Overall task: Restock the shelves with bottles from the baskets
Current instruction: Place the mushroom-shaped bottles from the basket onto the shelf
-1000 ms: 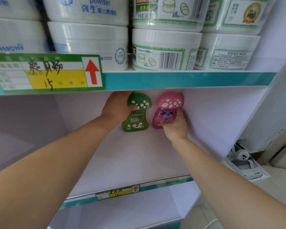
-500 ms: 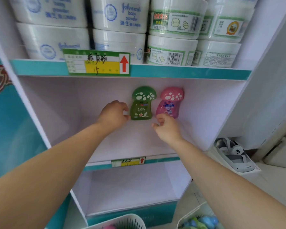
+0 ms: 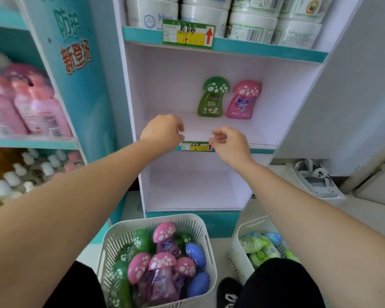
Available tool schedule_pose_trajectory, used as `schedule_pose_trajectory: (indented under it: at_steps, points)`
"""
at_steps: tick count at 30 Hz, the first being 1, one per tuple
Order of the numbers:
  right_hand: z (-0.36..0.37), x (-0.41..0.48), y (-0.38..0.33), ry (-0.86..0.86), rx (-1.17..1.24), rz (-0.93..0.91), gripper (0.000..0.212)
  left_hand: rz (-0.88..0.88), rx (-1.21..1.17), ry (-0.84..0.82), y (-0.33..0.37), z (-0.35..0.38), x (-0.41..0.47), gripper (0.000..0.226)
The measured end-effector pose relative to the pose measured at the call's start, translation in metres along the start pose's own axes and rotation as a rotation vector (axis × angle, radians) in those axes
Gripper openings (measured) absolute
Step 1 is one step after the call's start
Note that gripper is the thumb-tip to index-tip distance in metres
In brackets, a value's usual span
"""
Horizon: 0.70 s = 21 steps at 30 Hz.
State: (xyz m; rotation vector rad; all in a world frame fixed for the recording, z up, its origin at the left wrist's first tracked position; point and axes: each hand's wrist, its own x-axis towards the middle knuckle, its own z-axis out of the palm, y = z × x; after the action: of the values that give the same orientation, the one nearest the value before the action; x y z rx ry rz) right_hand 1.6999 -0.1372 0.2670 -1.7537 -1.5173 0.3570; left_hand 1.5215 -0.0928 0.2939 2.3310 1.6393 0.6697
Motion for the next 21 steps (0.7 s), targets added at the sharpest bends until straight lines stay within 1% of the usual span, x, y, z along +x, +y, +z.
schedule_pose_trajectory:
  at_steps: [3,7,9,15,19,21]
  points:
    - [0.011,-0.028,0.003,-0.039,-0.007,0.024,0.02,-0.016,-0.005,-0.047,-0.009,0.008,-0.034,0.021]
    - [0.038,-0.063,0.017,-0.176,-0.065,0.08,0.027,-0.051,0.014,-0.133,-0.029,0.034,-0.074,0.025]
    - [0.053,-0.077,0.026,-0.234,-0.097,0.093,0.028,-0.085,0.033,-0.195,-0.043,0.052,-0.091,0.025]
    - [0.104,-0.108,0.06,-0.378,-0.103,0.213,0.029,-0.21,0.035,-0.366,-0.093,0.112,-0.131,0.025]
    - [0.139,-0.122,0.086,-0.479,-0.131,0.279,0.022,-0.262,0.033,-0.508,-0.119,0.156,-0.15,0.026]
    - [0.156,-0.127,0.101,-0.536,-0.154,0.319,0.022,-0.268,0.034,-0.578,-0.13,0.177,-0.155,0.028]
